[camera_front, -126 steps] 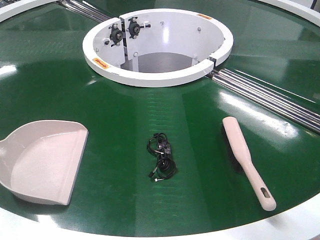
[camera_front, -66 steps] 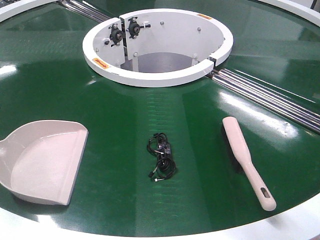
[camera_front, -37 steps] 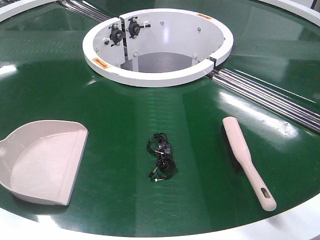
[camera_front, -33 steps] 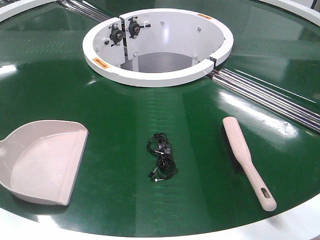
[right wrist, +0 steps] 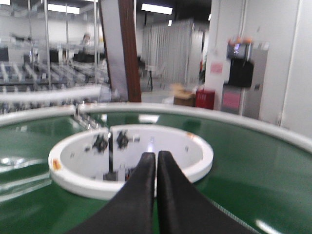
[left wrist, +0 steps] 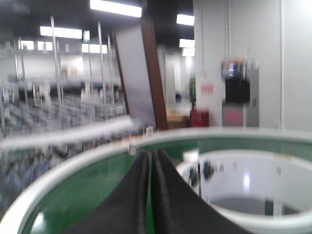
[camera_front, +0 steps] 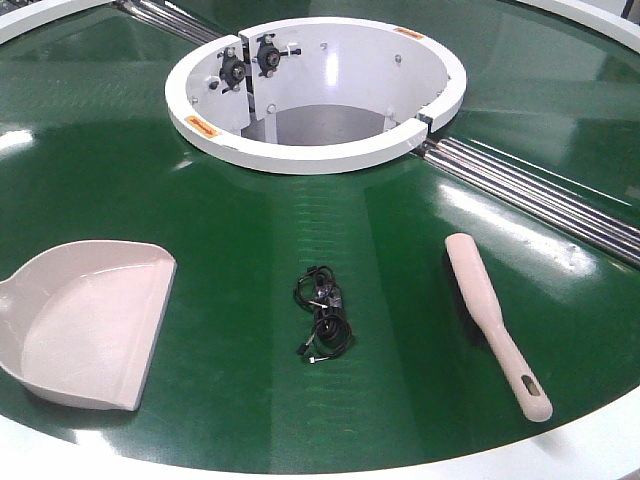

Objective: Clean and inspect green conveyor with broom and dustpan

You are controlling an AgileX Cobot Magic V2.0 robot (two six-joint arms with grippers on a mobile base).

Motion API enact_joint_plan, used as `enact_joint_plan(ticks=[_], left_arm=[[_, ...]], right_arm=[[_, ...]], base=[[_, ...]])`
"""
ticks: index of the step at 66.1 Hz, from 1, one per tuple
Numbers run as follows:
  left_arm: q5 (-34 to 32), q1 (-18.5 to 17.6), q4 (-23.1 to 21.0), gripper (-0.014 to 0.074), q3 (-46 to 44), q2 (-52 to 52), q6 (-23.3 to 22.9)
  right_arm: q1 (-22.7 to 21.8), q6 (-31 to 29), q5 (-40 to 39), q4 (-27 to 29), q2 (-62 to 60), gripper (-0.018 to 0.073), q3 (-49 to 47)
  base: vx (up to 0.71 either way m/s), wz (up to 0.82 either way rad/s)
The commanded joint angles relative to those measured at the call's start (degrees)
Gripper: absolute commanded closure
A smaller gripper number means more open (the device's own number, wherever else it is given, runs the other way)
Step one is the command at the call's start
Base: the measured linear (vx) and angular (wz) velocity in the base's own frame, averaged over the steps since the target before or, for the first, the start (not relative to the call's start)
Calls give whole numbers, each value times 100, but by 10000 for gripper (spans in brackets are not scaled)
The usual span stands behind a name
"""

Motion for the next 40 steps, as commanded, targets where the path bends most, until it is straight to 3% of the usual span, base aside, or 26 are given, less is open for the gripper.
enact_joint_plan(ticks=[1, 7, 14, 21, 28, 32, 40], left_arm=[[537, -2, -43, 555, -745, 900, -58], [716, -2, -289, 477, -1046, 1563, 244], [747, -2, -907, 291, -1088, 2091, 828], [1020, -2, -1537, 60, -1088, 2449, 1336], [1340, -2, -1697, -132, -1088, 2664, 1445], [1462, -2, -1689, -136, -1088, 2728, 1468], [1529, -2, -1689, -116, -1088, 2768, 1536]], right_arm=[[-23, -13, -35, 24, 762, 552, -463], [-23, -13, 98, 38, 1399, 505, -598], [-23, -18, 127, 233, 1906, 382, -599], [-23, -18, 205, 383, 2224, 148, -599], [-23, -13, 387, 434, 2361, -83, -599], [-23, -99, 388, 421, 2360, -168, -599], [-23, -196, 226, 429, 2360, -165, -599]], base=[[0, 0], [0, 0], [0, 0], [0, 0], [0, 0], [0, 0], [0, 0]])
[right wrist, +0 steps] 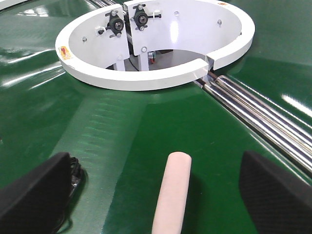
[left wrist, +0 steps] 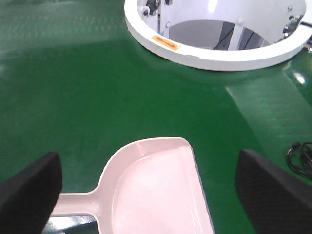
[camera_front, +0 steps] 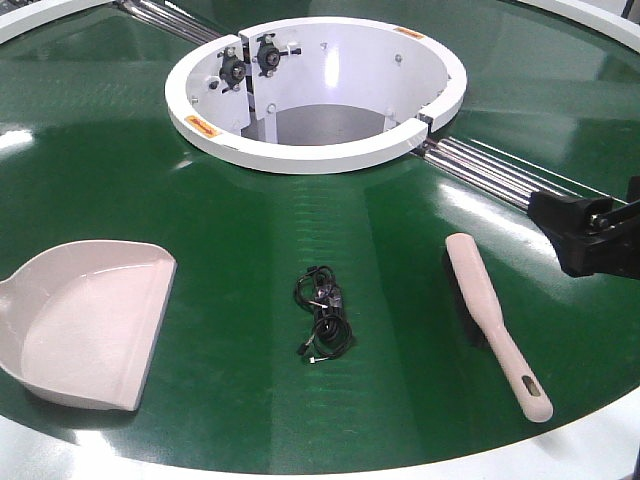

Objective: Clean and inspect green conveyor with broom and dustpan
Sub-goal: 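Move the right gripper down over the pink brush handle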

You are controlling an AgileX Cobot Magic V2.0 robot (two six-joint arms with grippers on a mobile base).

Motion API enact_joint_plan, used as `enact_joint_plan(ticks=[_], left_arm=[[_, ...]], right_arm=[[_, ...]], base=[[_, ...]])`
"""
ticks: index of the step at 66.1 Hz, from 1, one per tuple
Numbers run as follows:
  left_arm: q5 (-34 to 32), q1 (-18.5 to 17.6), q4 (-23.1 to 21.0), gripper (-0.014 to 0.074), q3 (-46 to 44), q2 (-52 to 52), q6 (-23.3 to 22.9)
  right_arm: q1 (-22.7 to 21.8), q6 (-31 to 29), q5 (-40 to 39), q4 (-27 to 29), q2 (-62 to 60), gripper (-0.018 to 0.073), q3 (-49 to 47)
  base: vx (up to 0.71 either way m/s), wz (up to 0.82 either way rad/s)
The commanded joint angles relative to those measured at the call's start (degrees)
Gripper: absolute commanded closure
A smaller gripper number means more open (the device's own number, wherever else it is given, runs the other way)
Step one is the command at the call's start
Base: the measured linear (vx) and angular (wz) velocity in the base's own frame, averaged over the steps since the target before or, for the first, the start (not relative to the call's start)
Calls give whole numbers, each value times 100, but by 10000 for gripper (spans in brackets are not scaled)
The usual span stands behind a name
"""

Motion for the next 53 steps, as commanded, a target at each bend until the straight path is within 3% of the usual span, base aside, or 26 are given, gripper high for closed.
enact_joint_plan(ticks=[1, 14, 21, 40, 53], left_arm=[[-295, -2, -125, -112, -202, -23, 45], [-295, -2, -125, -50, -202, -23, 45], [-295, -2, -54, -22, -202, -23, 45], [-289, -2, -55, -1, -202, 1, 45], [-284, -2, -60, 4, -202, 16, 45]], right_arm=[[-23, -97, -435, 83, -39, -163, -209], [-23, -215, 443, 85, 147, -139, -569], [-23, 80, 1025, 13, 579, -134, -1059], [-23, 1969, 2859, -2027, 2651, -106, -2847], [-23, 2151, 3745, -2255, 3910, -86, -3998]], base=[[0, 0], [0, 0], [0, 0], [0, 0], [0, 0]])
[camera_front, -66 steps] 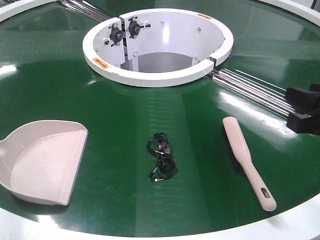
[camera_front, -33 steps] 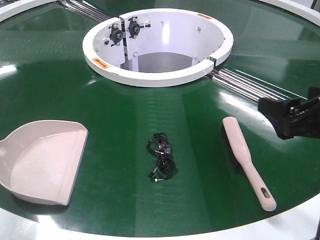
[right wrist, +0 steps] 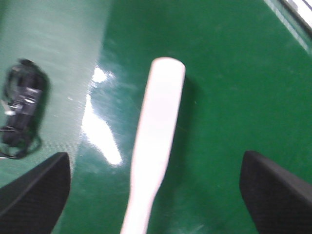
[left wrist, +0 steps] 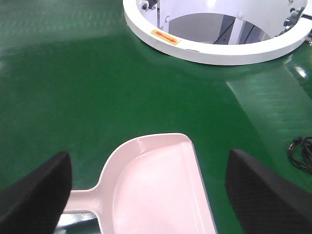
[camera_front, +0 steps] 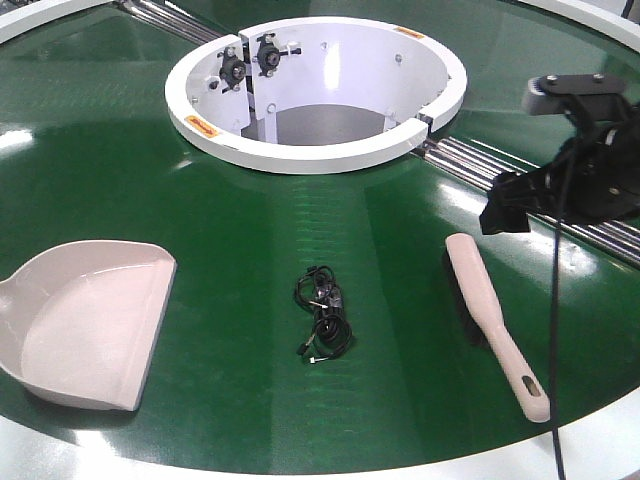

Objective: Clean and inspect green conveyor with broom and dustpan
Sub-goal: 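Move the right gripper down over the pink brush handle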

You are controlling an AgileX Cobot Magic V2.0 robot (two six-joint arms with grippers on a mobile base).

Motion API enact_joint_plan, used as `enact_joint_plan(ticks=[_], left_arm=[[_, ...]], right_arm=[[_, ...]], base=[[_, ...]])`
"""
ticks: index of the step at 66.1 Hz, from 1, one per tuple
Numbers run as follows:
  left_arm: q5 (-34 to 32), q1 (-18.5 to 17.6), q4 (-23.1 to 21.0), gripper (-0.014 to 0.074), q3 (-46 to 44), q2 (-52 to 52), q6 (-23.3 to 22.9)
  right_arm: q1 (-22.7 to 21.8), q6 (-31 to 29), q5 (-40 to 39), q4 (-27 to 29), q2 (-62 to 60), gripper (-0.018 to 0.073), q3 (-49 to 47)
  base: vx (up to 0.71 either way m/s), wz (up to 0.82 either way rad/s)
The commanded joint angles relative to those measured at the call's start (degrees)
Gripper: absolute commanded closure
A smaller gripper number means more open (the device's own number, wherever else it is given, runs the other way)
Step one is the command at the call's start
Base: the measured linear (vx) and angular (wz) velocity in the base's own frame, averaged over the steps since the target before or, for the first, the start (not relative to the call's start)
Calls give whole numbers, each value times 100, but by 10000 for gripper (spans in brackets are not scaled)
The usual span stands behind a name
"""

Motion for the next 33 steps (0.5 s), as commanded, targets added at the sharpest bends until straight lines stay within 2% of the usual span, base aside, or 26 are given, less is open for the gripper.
enact_joint_plan(ticks=[1, 19, 28, 33], left_arm=[[-332, -2, -61, 4, -202, -15, 6], [-332, -2, -61, 4, -202, -15, 6], [-327, -2, -61, 4, -202, -15, 6], [-327, -2, -56, 4, -202, -15, 6]], right_arm=[[-23, 58, 187, -66, 381, -84, -671], [30, 249, 781, 46, 1495, -61, -1527], [237, 293, 908, -43, 1834, -55, -1738], [340, 531, 874, -222, 1954, -54, -1757]], base=[[0, 0], [0, 0], [0, 0], [0, 0]])
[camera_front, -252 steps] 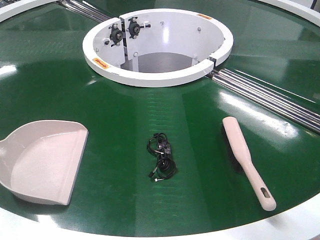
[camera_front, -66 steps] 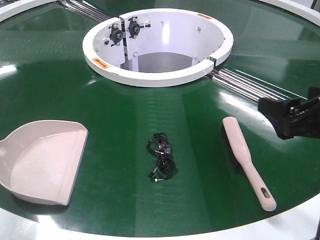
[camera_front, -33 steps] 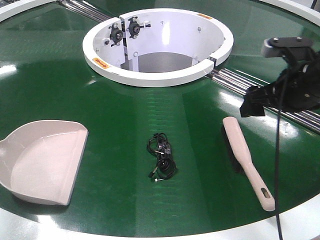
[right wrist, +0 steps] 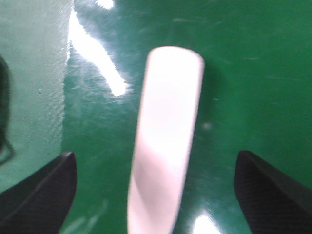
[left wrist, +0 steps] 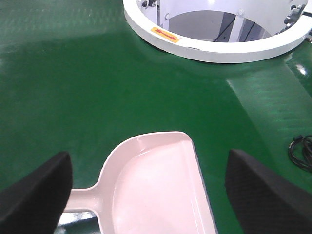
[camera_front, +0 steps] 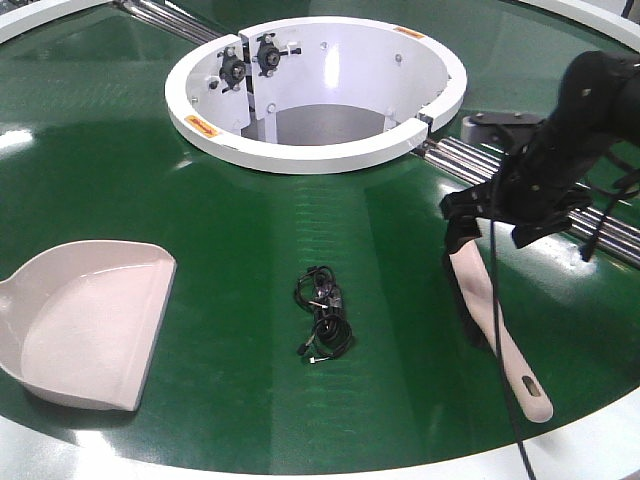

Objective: Clean and inspect green conveyor with broom and dustpan
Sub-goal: 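Move the right gripper down over the pink brush handle, then close the right gripper on the brush handle and lift slightly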

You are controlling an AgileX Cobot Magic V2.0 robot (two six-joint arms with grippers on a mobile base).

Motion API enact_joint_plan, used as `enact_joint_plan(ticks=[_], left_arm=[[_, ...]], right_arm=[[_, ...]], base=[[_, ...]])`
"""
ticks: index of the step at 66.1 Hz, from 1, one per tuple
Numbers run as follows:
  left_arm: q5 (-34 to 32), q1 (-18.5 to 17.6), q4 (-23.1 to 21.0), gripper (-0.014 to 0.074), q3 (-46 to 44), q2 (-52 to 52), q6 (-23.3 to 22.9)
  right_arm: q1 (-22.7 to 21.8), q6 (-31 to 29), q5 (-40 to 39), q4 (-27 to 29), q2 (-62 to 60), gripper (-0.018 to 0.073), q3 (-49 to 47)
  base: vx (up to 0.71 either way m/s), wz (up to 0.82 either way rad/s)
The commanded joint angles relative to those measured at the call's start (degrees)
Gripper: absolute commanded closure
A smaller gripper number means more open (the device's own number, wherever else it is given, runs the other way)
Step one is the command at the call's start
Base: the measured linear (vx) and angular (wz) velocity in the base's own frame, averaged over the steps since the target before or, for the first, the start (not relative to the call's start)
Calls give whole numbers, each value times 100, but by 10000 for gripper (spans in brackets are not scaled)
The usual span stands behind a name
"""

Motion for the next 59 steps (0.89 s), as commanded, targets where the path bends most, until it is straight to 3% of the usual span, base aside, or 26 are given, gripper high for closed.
enact_joint_plan(ticks=[1, 11, 45, 53, 59], left_arm=[[-343, -2, -61, 4, -202, -40, 6], [-252, -2, -47, 4, -202, -40, 6], [-216, -2, -32, 4, -202, -40, 6], [-198, -2, -32, 4, -202, -40, 6], [-173, -2, -32, 4, -202, -40, 6]], right_arm=[[108, 266, -93, -167, -130, -53, -213], [79, 702, -70, -384, 39, -46, -207], [79, 633, -131, -459, 469, -20, -207], [79, 602, -131, -465, 555, 72, -207], [79, 602, -126, -459, 588, 249, -207]], base=[[0, 0], [0, 0], [0, 0], [0, 0], [0, 0]])
